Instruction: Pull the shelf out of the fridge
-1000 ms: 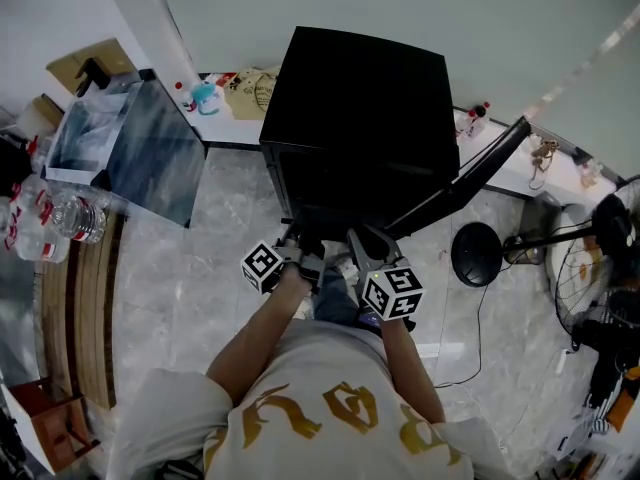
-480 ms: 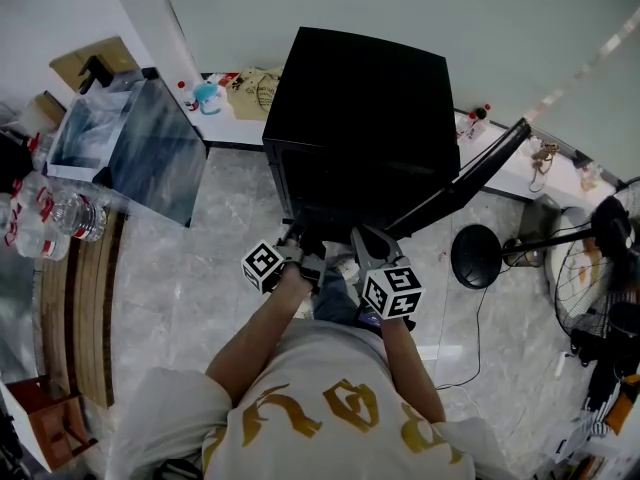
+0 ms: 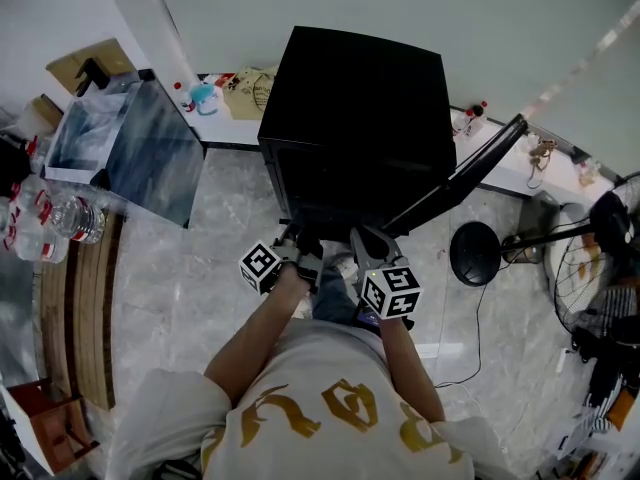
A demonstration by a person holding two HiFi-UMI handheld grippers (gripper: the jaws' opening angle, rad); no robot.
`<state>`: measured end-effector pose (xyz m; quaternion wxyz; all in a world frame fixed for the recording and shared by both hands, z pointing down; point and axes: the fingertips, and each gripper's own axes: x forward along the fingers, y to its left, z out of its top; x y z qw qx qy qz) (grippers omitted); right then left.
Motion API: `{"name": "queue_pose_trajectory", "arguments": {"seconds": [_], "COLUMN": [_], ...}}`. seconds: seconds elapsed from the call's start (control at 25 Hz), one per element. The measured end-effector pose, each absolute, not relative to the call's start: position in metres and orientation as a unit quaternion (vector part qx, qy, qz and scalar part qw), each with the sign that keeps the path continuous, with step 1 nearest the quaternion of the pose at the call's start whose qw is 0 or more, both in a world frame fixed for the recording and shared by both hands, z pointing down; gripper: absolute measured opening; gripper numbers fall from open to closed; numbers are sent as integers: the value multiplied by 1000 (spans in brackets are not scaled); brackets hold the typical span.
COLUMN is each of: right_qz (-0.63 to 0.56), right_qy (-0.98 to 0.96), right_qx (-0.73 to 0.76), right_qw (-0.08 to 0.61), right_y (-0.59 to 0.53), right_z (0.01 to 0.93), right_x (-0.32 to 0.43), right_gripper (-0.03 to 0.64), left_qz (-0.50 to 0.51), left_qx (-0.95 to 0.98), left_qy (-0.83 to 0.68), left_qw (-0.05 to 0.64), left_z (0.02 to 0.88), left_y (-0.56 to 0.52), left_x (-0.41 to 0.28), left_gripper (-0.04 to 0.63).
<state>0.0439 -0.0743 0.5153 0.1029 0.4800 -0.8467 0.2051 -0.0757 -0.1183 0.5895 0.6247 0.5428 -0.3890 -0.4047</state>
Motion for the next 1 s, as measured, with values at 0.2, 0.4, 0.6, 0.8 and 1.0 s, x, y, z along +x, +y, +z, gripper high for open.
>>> {"name": "queue_pose_trajectory", "arguments": {"seconds": [0.2,0.4,0.6,0.8,1.0], "right_qz": [199,204,205,208,210], "right_qy": [-849,-846,-847,-845,-842], "right_qx": [476,480,479,480,486], "right_qw": [112,110,108,105,104], "right_y": [-74,-75,-76,-77,-79], "right_z": [516,517,518,518,518], "right_x": [43,45,45,46,50], "right_gripper": [21,21,21,21,21], "left_qz": [-406,-408,-410,-414,-419], "left_qx": [538,536,533,526,520], "left_qy": [-389,-390,-388,-386,-385], "left_qw": [628,628,631,635,637], "left_z": [592,594,594,595,595], "left_y": [-118,-118,-118,-118,-119], "left_x": [-76,-77,-75,-77,-77], "left_gripper": [21,23,24,26,28]}}
